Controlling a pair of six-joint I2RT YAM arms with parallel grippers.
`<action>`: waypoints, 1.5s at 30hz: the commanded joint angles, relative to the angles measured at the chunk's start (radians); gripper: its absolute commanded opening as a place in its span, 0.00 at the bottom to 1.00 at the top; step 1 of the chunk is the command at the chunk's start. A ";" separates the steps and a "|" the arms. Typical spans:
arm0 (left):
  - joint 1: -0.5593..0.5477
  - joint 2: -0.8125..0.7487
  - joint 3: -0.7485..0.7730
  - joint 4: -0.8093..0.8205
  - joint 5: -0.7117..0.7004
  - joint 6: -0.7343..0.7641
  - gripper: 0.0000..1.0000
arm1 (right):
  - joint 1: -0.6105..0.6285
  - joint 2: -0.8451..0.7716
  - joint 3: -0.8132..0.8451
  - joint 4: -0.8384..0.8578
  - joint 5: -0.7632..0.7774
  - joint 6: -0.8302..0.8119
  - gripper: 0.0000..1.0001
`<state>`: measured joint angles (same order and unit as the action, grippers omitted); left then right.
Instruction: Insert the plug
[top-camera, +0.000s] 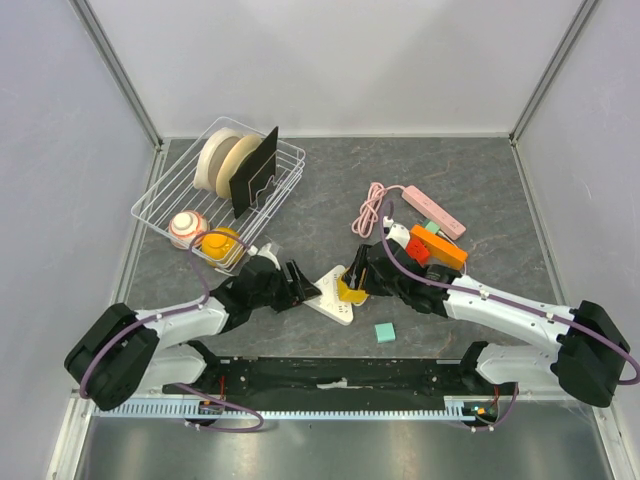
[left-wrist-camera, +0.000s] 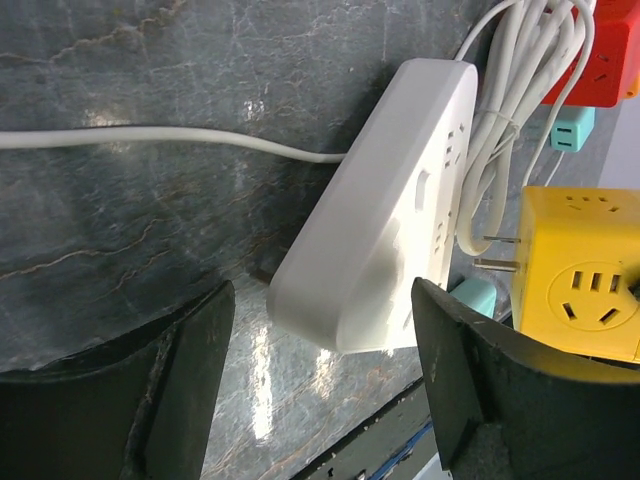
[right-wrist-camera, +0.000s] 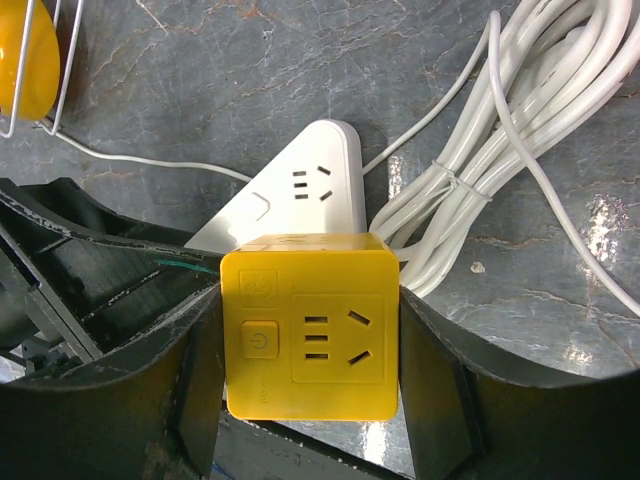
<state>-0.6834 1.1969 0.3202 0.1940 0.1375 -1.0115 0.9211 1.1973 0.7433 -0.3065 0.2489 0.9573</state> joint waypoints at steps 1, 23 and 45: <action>-0.005 0.036 0.000 0.088 0.004 -0.024 0.79 | 0.007 -0.011 0.044 0.037 0.027 0.001 0.00; -0.002 -0.304 -0.205 -0.064 -0.248 -0.217 0.03 | 0.021 0.096 0.149 0.052 -0.034 -0.058 0.00; -0.002 -0.255 -0.247 -0.007 -0.205 -0.223 0.03 | -0.041 0.324 0.315 0.078 -0.077 -0.207 0.00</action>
<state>-0.6868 0.9184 0.1024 0.2802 -0.0158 -1.2354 0.8902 1.5120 1.0271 -0.3031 0.2008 0.8051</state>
